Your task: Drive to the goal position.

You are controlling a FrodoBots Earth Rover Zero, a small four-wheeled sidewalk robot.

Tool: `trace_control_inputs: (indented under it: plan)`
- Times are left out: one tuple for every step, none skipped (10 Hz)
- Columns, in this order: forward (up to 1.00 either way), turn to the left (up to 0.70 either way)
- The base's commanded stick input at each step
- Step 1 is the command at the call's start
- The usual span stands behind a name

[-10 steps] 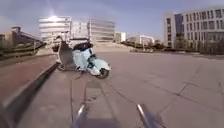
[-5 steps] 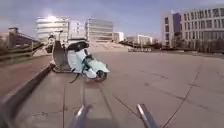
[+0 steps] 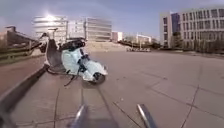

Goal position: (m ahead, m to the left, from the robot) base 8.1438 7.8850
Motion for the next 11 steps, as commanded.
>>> trace_control_inputs:
  plan:
    - [0.45,-0.27]
    - [0.45,-0.27]
    - [0.45,-0.27]
    - [0.45,-0.27]
    - [0.45,-0.27]
    - [0.45,-0.27]
    - [0.45,-0.27]
    - [0.45,-0.27]
    - [0.45,-0.27]
    - [0.45,-0.27]
    - [0.45,-0.27]
